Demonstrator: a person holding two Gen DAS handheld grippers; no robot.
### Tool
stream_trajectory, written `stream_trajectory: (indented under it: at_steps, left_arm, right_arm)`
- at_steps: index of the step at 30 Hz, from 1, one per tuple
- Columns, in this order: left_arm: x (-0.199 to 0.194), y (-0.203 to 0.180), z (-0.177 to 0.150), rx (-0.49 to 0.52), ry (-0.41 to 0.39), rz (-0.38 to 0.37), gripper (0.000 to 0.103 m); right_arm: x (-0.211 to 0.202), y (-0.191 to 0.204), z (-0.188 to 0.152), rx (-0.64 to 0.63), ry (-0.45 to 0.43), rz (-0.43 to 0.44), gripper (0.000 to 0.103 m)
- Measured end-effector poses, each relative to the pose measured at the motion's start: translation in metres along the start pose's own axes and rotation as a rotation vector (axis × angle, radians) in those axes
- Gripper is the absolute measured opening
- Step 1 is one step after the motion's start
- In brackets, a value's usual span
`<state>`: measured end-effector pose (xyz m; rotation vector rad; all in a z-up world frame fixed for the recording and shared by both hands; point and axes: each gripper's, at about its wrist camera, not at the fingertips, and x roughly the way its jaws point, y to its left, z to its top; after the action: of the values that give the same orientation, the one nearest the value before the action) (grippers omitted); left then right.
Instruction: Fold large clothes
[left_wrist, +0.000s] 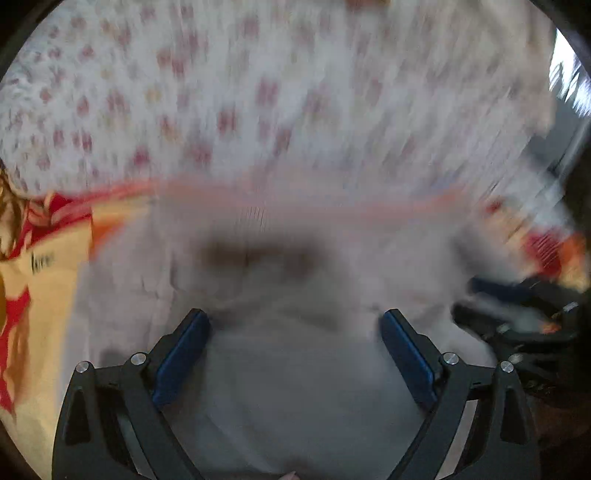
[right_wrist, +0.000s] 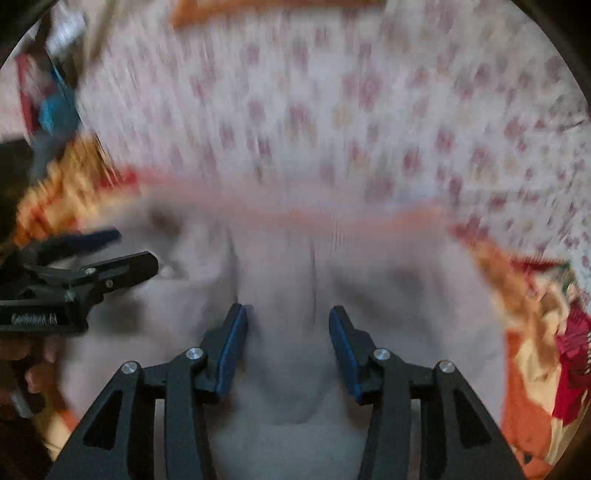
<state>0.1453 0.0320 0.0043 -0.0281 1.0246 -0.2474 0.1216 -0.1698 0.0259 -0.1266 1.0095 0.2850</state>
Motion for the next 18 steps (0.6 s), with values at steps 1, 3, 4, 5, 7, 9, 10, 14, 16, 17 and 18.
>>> stream_trajectory:
  at_steps: [1, 3, 4, 5, 7, 9, 10, 14, 16, 17, 18]
  left_arm:
    - [0.007, -0.003, -0.002, 0.016, -0.011, 0.031, 0.094]
    - [0.006, -0.010, -0.002, 0.043, -0.029, 0.072, 0.095]
    - [0.005, -0.010, -0.002, 0.041, -0.029, 0.078, 0.095]
    - [0.004, -0.009, -0.002, 0.035, -0.029, 0.072, 0.095]
    - [0.004, -0.005, 0.000, 0.018, -0.019, 0.056, 0.095]
    - [0.005, -0.007, 0.000, 0.018, -0.015, 0.054, 0.095]
    - [0.005, -0.006, -0.001, 0.016, -0.013, 0.050, 0.095]
    - [0.003, -0.002, -0.004, 0.003, -0.019, 0.010, 0.095]
    - [-0.006, 0.001, -0.007, -0.016, -0.042, -0.018, 0.093]
    - [-0.015, 0.002, -0.010, -0.029, -0.055, -0.026, 0.088]
    - [-0.029, 0.003, -0.014, -0.044, -0.075, -0.028, 0.086]
  right_arm:
    - [0.013, -0.004, -0.004, 0.009, 0.034, -0.004, 0.050]
    - [0.016, -0.006, -0.005, 0.005, -0.003, -0.002, 0.056]
    - [0.017, -0.006, -0.004, 0.003, -0.001, -0.009, 0.060]
    - [0.018, -0.007, -0.004, 0.009, -0.001, -0.006, 0.064]
    - [0.021, -0.007, -0.006, 0.000, 0.001, 0.011, 0.071]
    - [0.019, -0.004, -0.007, 0.004, -0.001, 0.017, 0.071]
    - [0.019, -0.005, -0.008, 0.004, -0.004, 0.019, 0.071]
    - [0.008, 0.002, -0.011, 0.003, -0.044, 0.004, 0.067]
    - [-0.018, 0.003, -0.016, 0.004, -0.110, -0.054, 0.067]
    - [-0.042, 0.003, -0.024, 0.002, -0.177, -0.080, 0.069]
    - [-0.054, 0.002, -0.028, 0.006, -0.206, -0.089, 0.072]
